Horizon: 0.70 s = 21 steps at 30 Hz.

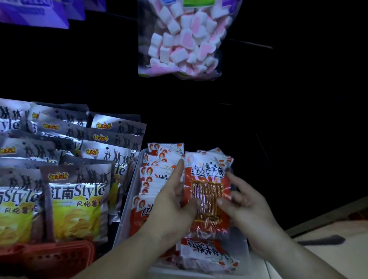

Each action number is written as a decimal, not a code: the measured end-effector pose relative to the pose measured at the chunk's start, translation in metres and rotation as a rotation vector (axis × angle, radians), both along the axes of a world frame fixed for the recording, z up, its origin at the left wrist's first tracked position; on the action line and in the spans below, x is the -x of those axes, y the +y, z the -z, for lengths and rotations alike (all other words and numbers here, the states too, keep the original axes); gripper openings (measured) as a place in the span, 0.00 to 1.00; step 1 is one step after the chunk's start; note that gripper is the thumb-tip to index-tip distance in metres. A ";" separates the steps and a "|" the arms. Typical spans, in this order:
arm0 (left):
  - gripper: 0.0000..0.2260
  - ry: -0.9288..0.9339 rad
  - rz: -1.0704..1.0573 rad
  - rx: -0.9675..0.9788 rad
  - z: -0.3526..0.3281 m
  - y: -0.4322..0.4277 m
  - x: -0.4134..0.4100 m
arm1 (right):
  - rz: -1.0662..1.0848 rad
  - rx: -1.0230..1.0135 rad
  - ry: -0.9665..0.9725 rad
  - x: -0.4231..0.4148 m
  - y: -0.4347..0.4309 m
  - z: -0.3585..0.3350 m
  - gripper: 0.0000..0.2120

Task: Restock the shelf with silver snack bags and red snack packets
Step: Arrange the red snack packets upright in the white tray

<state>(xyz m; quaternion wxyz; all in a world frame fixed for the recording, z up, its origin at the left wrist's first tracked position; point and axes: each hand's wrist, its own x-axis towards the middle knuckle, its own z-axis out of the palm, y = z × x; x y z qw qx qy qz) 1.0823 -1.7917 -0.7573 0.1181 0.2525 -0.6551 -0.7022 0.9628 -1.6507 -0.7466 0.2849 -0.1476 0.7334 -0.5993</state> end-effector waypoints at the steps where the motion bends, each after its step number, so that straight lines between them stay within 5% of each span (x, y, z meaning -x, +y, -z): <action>1: 0.39 -0.006 -0.008 -0.004 0.000 -0.001 0.000 | 0.012 -0.021 0.002 0.000 0.001 0.004 0.32; 8: 0.37 -0.009 -0.024 0.037 0.013 -0.008 0.002 | -0.064 -0.094 0.021 -0.002 -0.006 0.004 0.42; 14: 0.49 -0.019 0.148 0.003 0.011 -0.003 -0.004 | -0.075 -0.070 -0.002 -0.006 -0.001 -0.001 0.42; 19: 0.43 -0.061 0.098 0.777 0.019 -0.001 -0.010 | -0.021 -0.009 -0.017 -0.006 -0.004 -0.001 0.38; 21: 0.38 0.013 0.162 0.850 0.028 0.002 -0.009 | -0.025 0.043 -0.067 -0.008 -0.006 -0.004 0.36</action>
